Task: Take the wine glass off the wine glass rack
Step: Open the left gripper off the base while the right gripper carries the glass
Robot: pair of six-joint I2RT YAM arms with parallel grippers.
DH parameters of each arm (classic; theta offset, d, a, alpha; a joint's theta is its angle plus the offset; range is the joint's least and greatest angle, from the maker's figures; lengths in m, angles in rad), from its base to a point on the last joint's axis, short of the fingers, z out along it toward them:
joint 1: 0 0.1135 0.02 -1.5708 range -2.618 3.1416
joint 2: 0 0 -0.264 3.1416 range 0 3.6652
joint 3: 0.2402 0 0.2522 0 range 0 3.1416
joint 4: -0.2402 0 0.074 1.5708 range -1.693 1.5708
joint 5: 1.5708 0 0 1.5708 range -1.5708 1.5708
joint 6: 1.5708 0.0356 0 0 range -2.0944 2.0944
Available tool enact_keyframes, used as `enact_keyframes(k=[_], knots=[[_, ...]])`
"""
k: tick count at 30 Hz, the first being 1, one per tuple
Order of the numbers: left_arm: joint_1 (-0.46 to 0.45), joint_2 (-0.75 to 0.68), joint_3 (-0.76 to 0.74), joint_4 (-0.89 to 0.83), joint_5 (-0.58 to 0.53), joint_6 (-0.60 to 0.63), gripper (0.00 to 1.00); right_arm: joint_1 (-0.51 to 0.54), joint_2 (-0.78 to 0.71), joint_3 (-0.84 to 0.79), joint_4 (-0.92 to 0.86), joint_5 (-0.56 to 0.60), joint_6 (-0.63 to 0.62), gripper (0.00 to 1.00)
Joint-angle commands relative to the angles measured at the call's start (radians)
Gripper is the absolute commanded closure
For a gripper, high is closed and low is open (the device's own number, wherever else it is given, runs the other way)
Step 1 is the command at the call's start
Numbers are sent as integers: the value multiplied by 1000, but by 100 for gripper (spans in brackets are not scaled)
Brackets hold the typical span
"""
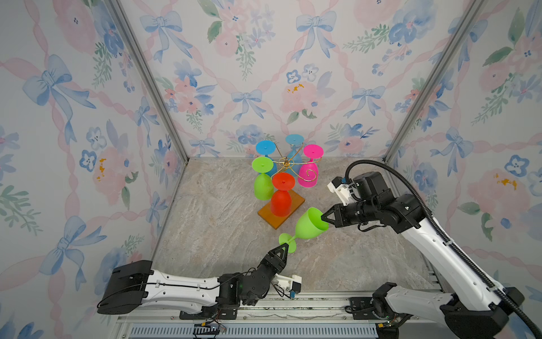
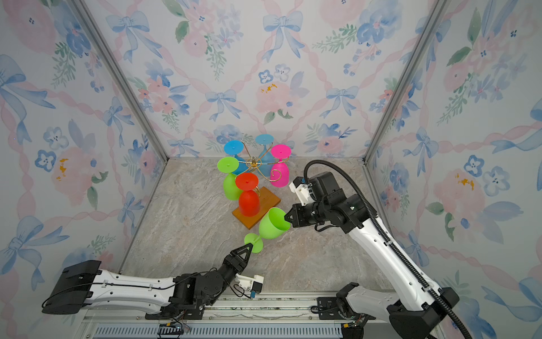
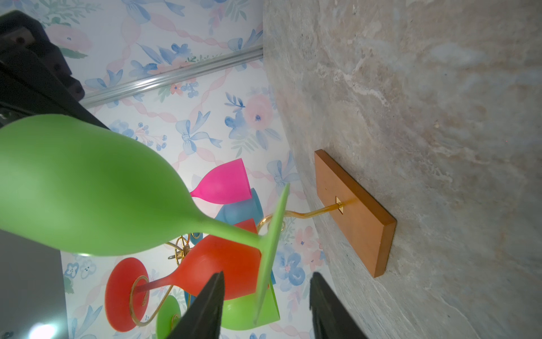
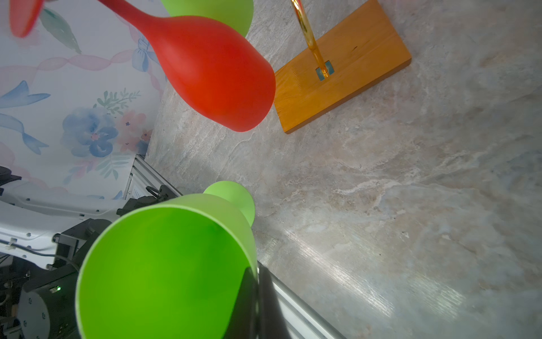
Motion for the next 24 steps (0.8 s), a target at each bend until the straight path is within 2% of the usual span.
enact_keyframes(k=[1,6,8,9,11,13,18,24], knots=[[-4,0,39,19,-53,-211,36,-27,-34,40,-69,102,-36,100],[-3,39,99,16,-135,-543,23,-108,-78,18,-123,197,-63,100],[-4,55,119,3,-166,-646,12,-158,-83,18,-149,239,-78,100],[-4,63,144,-38,-185,-711,8,-178,-82,21,-161,266,-88,100],[5,72,221,-234,-160,-886,8,-229,-75,29,-183,332,-109,100],[14,61,253,-300,-145,-1009,5,-284,-60,30,-184,396,-124,100],[57,-69,230,-381,-83,-1247,4,-373,1,39,-141,497,-120,100],[176,-325,207,-527,52,-1490,2,-412,107,102,-66,506,-108,100]])
